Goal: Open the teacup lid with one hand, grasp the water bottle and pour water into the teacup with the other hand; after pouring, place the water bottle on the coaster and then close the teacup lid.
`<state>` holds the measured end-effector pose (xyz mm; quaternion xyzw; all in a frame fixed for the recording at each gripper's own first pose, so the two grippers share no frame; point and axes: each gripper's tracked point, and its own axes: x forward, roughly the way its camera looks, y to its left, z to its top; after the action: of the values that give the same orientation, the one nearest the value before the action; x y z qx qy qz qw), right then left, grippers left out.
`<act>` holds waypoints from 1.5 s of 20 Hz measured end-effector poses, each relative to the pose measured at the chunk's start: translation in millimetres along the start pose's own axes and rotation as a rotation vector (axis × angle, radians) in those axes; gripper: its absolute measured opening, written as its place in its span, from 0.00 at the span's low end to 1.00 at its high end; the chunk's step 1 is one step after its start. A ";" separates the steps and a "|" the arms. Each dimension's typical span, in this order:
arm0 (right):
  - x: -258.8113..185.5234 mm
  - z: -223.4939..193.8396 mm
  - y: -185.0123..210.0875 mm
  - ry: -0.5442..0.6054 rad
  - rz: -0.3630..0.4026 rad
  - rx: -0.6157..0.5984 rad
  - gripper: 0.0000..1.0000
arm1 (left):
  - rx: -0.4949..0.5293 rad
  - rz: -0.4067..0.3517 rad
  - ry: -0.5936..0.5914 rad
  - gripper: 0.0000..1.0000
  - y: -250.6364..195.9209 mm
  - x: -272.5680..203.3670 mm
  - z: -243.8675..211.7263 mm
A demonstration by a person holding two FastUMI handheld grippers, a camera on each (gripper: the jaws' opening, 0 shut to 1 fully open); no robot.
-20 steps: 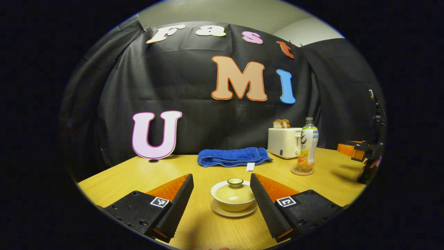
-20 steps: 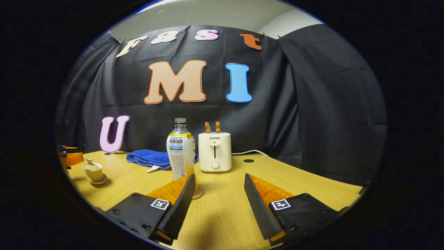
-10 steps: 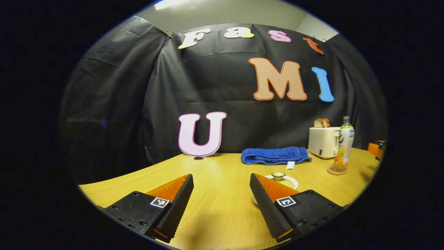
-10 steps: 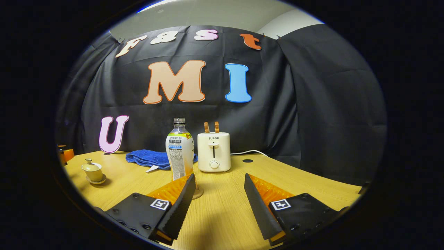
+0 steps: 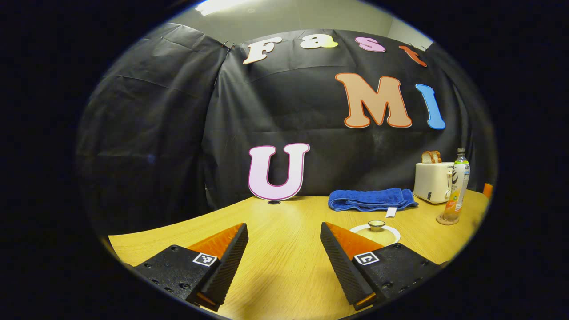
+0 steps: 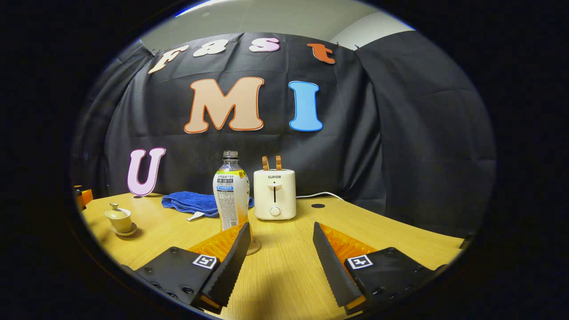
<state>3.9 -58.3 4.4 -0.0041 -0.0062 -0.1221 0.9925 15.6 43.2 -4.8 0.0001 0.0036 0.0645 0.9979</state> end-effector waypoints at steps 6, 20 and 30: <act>0.4 0.0 0.2 0.000 0.000 0.000 0.87 | -0.001 0.000 0.001 0.95 0.8 -0.1 -0.1; 0.5 0.1 0.6 0.000 0.003 0.000 0.87 | -0.001 0.000 0.000 0.95 1.5 0.3 -0.8; 1.0 -0.2 0.8 0.000 0.003 0.000 0.90 | -0.002 -0.001 0.000 0.95 1.5 0.7 -0.8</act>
<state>5.1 -57.7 4.2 -0.0040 -0.0063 -0.1204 0.9927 16.1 44.7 -5.6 -0.0007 0.0033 0.0642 0.9979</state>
